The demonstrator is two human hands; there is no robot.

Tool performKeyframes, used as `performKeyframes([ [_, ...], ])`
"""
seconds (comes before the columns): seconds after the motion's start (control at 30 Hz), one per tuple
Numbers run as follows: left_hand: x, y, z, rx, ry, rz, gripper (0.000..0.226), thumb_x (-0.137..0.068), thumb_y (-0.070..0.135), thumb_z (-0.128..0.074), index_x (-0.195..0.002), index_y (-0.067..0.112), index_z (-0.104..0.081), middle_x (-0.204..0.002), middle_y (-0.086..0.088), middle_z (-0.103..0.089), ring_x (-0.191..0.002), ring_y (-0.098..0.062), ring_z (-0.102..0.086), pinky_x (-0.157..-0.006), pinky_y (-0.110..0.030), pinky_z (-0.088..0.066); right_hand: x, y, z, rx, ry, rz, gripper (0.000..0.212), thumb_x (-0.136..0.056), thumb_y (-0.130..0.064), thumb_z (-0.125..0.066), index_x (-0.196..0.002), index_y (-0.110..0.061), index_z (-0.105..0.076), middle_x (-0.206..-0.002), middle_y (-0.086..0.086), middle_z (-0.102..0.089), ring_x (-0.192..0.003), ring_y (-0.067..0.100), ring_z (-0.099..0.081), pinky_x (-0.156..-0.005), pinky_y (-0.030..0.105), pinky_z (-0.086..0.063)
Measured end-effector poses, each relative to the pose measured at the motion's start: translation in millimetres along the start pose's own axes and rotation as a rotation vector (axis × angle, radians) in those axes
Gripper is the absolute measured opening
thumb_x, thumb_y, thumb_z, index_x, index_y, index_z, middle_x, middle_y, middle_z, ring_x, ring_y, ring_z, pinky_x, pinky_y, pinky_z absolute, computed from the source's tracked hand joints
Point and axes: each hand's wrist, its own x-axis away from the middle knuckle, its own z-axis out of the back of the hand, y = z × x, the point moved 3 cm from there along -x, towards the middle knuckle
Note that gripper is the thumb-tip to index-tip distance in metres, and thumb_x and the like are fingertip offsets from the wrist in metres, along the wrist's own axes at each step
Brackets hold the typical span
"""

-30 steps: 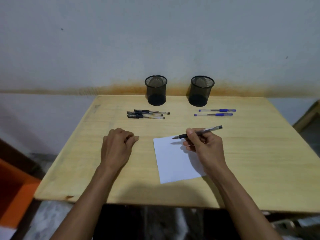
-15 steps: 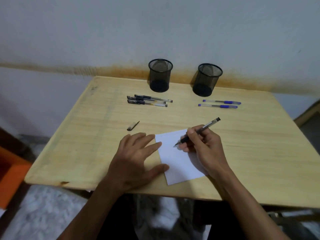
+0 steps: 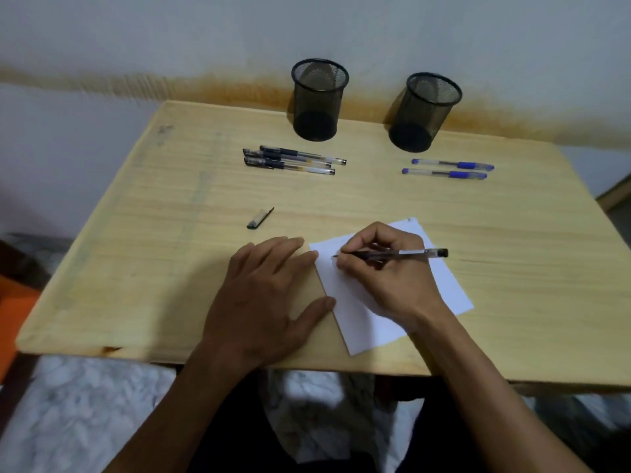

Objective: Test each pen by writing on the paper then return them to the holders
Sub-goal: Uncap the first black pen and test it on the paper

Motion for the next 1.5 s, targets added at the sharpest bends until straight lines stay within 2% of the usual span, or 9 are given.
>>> performKeyframes([
  [0.13,0,-1,0,0.029,-0.021,0.035,0.065,-0.083,0.069,-0.049,-0.132,0.026,-0.058,-0.145,0.0,-0.051,-0.137,-0.022,-0.042,-0.111,-0.047,-0.032,-2,-1,0,-0.077,-0.038,-0.032,0.016,-0.078,0.001,-0.081,-0.079,-0.01,-0.07,-0.082,0.007,-0.078,-0.079,0.026,-0.075,-0.075,0.04,-0.061],
  [0.27,-1,-3,-1,0.057,-0.064,0.064,0.071,-0.083,0.072,-0.045,-0.136,0.027,-0.053,-0.15,0.002,-0.046,-0.142,-0.019,-0.036,-0.116,-0.051,-0.025,-8,-9,-7,-0.062,-0.03,-0.009,0.016,-0.075,0.001,-0.083,-0.078,-0.01,-0.071,-0.077,0.004,-0.077,-0.072,0.017,-0.073,-0.068,0.03,-0.06],
  [0.4,-1,-3,-2,0.086,-0.068,0.069,0.072,-0.083,0.073,-0.044,-0.137,0.027,-0.053,-0.152,0.002,-0.044,-0.144,-0.018,-0.034,-0.116,-0.051,-0.025,-14,-8,-17,-0.016,-0.007,0.011,0.019,-0.071,-0.006,-0.083,-0.067,-0.019,-0.07,-0.07,0.002,-0.075,-0.067,0.021,-0.071,-0.063,0.045,-0.06],
  [0.5,-2,-3,-2,0.102,-0.061,0.08,0.072,-0.082,0.072,-0.047,-0.137,0.025,-0.053,-0.152,0.002,-0.044,-0.145,-0.016,-0.033,-0.117,-0.051,-0.024,-17,0,-20,0.002,0.043,0.024,0.019,-0.065,-0.014,-0.078,-0.058,-0.02,-0.062,-0.059,0.005,-0.068,-0.057,0.025,-0.062,-0.056,0.049,-0.053],
  [0.57,-2,-3,-2,0.106,-0.062,0.079,0.072,-0.082,0.072,-0.047,-0.136,0.025,-0.054,-0.152,0.001,-0.044,-0.145,-0.016,-0.032,-0.117,-0.051,-0.024,-18,3,-20,0.038,0.042,0.043,0.019,-0.065,-0.015,-0.078,-0.058,-0.015,-0.06,-0.057,0.006,-0.065,-0.056,0.028,-0.059,-0.054,0.046,-0.051],
  [0.93,-3,-2,0,0.116,-0.051,0.081,0.072,-0.08,0.071,-0.052,-0.136,0.026,-0.055,-0.152,0.003,-0.044,-0.146,-0.014,-0.031,-0.118,-0.049,-0.022,-17,-1,-22,0.118,0.022,0.088,0.028,-0.064,-0.022,-0.077,-0.056,-0.008,-0.054,-0.052,0.005,-0.058,-0.052,0.006,-0.044,-0.048,0.025,-0.035],
  [1.0,-2,-2,0,0.117,-0.049,0.081,0.072,-0.08,0.072,-0.052,-0.136,0.026,-0.055,-0.152,0.003,-0.044,-0.146,-0.013,-0.03,-0.118,-0.049,-0.022,-18,-1,-22,0.117,0.026,0.073,0.026,-0.064,-0.02,-0.074,-0.054,-0.012,-0.052,-0.05,0.001,-0.055,-0.051,0.005,-0.043,-0.049,0.025,-0.034],
  [1.33,-2,-1,1,0.105,-0.046,0.088,0.074,-0.08,0.074,-0.048,-0.136,0.027,-0.055,-0.152,0.003,-0.044,-0.145,-0.013,-0.031,-0.118,-0.049,-0.023,-18,0,-21,0.073,0.01,0.04,0.025,-0.067,-0.01,-0.075,-0.057,-0.005,-0.053,-0.055,0.011,-0.057,-0.055,0.01,-0.045,-0.051,0.027,-0.035],
  [1.5,-2,-2,1,0.107,-0.043,0.092,0.075,-0.08,0.075,-0.046,-0.137,0.028,-0.054,-0.153,0.004,-0.043,-0.146,-0.012,-0.029,-0.118,-0.049,-0.022,-17,-1,-20,0.049,0.002,0.026,0.026,-0.068,-0.005,-0.075,-0.057,-0.006,-0.052,-0.053,0.001,-0.053,-0.054,0.01,-0.045,-0.052,0.027,-0.035],
])
